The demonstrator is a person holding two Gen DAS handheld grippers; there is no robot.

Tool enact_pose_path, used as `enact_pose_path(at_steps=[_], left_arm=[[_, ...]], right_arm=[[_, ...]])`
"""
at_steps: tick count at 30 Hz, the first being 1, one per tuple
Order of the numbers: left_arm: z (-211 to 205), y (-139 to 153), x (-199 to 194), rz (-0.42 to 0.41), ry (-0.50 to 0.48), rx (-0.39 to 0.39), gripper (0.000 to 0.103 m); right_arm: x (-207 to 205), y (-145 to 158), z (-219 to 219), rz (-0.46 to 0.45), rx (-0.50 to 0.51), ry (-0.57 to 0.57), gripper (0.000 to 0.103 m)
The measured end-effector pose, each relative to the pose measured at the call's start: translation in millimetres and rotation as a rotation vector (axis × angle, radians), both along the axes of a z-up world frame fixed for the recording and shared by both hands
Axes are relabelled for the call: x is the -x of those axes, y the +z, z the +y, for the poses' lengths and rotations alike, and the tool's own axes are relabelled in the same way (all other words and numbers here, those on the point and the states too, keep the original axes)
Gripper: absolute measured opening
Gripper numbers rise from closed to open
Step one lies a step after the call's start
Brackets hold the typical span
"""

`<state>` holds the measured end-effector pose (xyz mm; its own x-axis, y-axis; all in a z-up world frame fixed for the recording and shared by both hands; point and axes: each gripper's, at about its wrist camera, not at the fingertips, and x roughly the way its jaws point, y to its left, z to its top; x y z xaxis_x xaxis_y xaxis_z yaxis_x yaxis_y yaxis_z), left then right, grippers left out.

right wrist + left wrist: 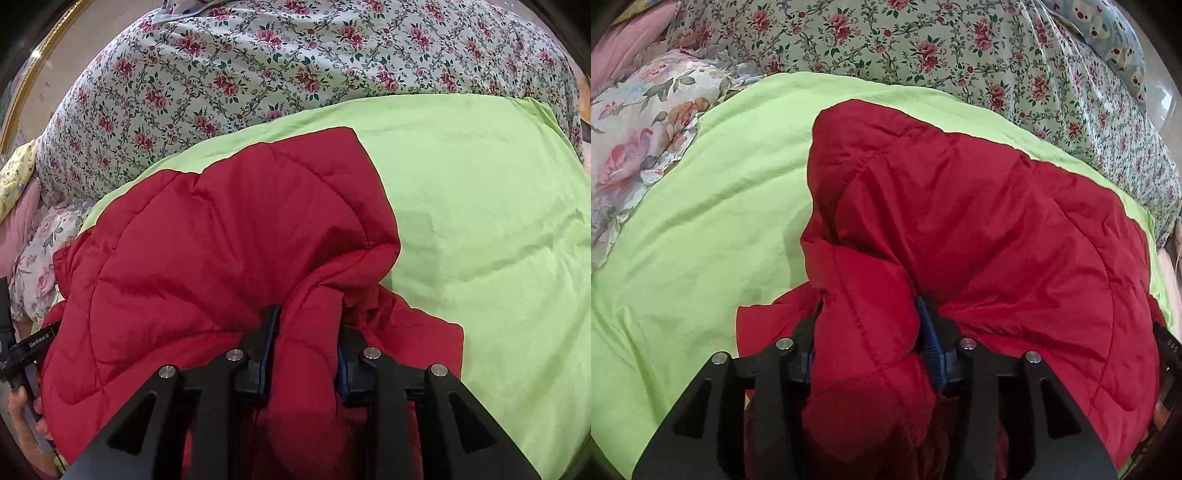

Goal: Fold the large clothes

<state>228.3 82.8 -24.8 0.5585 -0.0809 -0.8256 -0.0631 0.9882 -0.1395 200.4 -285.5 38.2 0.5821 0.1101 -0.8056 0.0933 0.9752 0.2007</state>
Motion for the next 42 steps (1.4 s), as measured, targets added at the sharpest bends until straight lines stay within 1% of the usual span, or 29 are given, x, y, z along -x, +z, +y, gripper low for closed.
enact_pose_path(at_steps=[1,3,5,10,12,13,14,17,20,25,28,30,32,37,42], left_arm=[[3,1,2,0.001,0.002,0.015,0.050],[7,3,6,-0.003,0.013,0.040,0.060],[11,6,13,-0.012,0.029,0.055,0.067],[16,16,29,-0.020,0.060,0.055,0.073],[18,23,39,-0.031,0.070,0.060,0.082],[19,25,43,-0.037,0.068,0.068,0.084],[18,29,50,-0.045,0.065,0.075,0.085],[17,38,64,-0.057,0.068,0.055,0.085],[17,49,82,-0.079,0.063,0.059,0.085],[7,62,107,-0.103,0.014,0.055,0.085],[1,66,120,-0.107,-0.025,0.076,0.085],[-6,69,127,-0.109,-0.056,0.077,0.085],[-15,72,134,-0.119,-0.084,0.061,0.085],[-31,73,147,-0.124,-0.144,0.047,0.085],[-43,63,152,-0.096,-0.184,0.036,0.085]], right_arm=[[1,0,-1,-0.005,-0.005,-0.001,0.028],[3,0,-2,-0.011,-0.010,-0.001,0.030],[5,1,-2,-0.018,-0.011,-0.002,0.033],[12,5,-4,-0.040,-0.017,-0.007,0.040],[14,6,-4,-0.044,-0.019,-0.004,0.044],[15,7,-4,-0.047,-0.020,-0.004,0.045],[16,7,-4,-0.049,-0.021,-0.004,0.046],[17,8,-5,-0.052,-0.023,-0.006,0.047],[18,9,-4,-0.056,-0.023,-0.008,0.047],[23,13,-4,-0.068,-0.015,-0.015,0.051],[30,20,-2,-0.087,-0.001,-0.013,0.060],[38,25,0,-0.109,0.021,-0.011,0.069],[45,32,1,-0.130,0.049,-0.012,0.072],[68,41,-1,-0.168,0.041,-0.025,0.073],[90,47,4,-0.189,0.036,-0.017,0.075]])
